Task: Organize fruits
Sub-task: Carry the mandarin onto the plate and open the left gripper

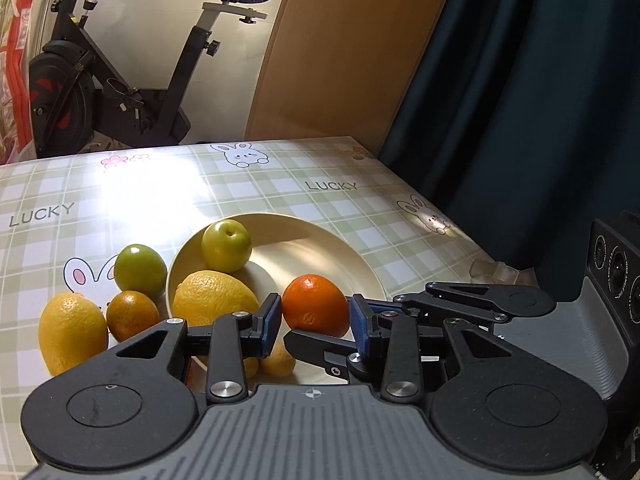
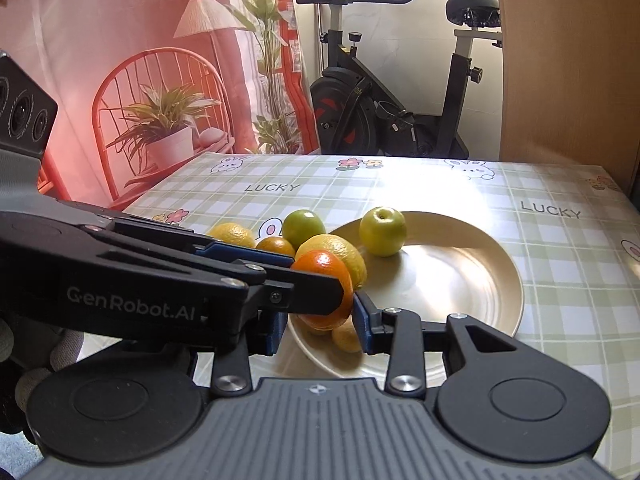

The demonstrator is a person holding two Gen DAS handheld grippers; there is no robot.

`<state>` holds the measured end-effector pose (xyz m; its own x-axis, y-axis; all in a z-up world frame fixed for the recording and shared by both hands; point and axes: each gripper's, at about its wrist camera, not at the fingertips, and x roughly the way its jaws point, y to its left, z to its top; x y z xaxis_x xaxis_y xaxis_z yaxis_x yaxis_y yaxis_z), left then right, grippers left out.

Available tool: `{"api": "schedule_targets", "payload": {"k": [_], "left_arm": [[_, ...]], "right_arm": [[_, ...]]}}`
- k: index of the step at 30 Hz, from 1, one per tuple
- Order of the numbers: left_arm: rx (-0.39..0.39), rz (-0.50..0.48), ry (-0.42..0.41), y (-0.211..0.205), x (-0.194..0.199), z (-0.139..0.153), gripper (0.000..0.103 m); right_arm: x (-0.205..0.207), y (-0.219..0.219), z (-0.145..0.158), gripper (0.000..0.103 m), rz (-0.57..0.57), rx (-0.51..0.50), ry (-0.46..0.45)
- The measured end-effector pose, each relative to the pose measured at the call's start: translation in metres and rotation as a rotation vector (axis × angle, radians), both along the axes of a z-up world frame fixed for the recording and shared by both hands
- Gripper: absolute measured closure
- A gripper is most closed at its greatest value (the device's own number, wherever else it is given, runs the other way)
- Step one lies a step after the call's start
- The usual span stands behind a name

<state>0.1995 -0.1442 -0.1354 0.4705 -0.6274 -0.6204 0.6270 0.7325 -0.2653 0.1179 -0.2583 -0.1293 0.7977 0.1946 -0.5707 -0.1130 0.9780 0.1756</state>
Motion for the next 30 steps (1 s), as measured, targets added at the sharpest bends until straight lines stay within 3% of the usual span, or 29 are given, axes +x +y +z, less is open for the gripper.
{"api": "schedule_targets", "payload": {"k": [5, 10, 14, 18, 30], "left_arm": [[0.041, -0.013, 0.039, -0.029, 0.018, -0.014, 0.063], [0.094, -0.019, 0.063, -0.049, 0.032, -0.030, 0.063], [0.118, -0.008, 0.075, -0.055, 0.042, -0.037, 0.063], [0.145, 0.006, 0.051, -0.064, 0.049, -0.038, 0.063], [0.104, 0.044, 0.036, -0.059, 0.061, -0.027, 0.062]], "right_arm": [[0.015, -0.022, -0.008, 0.065, -0.033, -0.024, 0.002], [0.025, -0.047, -0.027, 0.065, -0.084, 0.058, 0.043], [0.035, -0.058, -0.038, 0.066, -0.110, 0.067, 0.070], [0.044, -0.063, -0.043, 0.066, -0.122, 0.054, 0.081], [0.066, -0.061, -0.039, 0.061, -0.208, 0.020, 0.069]]}}
